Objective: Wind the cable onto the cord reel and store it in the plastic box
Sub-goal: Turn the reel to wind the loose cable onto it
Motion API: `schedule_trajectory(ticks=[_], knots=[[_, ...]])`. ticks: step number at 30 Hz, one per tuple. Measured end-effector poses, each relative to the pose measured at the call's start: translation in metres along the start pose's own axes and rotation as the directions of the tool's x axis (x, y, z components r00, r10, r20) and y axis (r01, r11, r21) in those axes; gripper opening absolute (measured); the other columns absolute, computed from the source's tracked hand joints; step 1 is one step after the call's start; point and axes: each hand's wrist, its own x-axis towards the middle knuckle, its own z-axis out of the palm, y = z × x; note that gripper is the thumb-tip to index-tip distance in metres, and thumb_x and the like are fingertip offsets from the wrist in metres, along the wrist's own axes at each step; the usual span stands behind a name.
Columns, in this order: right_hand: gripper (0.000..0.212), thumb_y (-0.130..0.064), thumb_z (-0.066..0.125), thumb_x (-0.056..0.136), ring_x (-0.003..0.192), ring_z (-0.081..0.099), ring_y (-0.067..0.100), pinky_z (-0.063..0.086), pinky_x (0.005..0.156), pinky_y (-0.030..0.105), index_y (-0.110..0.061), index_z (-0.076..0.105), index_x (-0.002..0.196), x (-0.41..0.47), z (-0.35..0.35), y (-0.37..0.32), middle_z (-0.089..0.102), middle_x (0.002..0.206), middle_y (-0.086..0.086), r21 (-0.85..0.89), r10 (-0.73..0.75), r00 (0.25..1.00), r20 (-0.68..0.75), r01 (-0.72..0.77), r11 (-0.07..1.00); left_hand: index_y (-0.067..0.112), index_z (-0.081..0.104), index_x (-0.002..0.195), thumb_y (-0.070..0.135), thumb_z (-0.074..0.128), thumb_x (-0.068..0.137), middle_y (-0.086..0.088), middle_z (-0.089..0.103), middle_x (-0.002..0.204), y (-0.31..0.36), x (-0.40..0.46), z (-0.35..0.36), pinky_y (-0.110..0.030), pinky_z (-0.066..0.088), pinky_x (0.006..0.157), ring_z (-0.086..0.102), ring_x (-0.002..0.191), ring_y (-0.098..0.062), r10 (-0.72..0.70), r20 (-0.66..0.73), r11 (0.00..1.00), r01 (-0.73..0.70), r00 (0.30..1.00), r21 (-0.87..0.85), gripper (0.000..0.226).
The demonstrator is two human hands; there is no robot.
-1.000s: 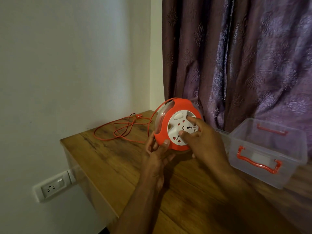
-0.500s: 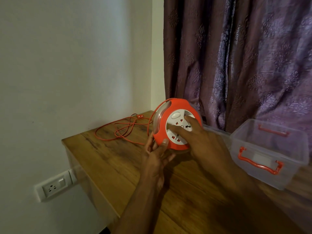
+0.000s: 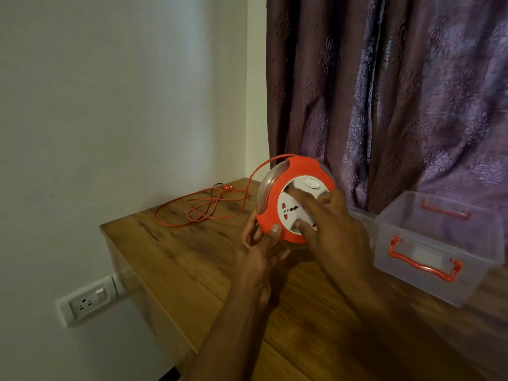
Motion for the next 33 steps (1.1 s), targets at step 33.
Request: schedule_trajectory(ticks=[33], knots=[[0.059,-0.030,0.053,0.092,0.127,0.043,0.033,0.049,0.095,0.045,-0.051,0.023,0.138,0.006,-0.018,0.009,0.011,0.155,0.001,-0.097,-0.181,0.945,0.273,0.214,0.972,0.039,0.060,0.116,0.032,0.077,0.070,0.006,0.076,0.110,-0.001,0.004,-0.003,-0.036,0.062,0.072,0.073,0.098,-0.021,0.004,-0.017,1.000,-0.003,1.000,0.024,0.050]])
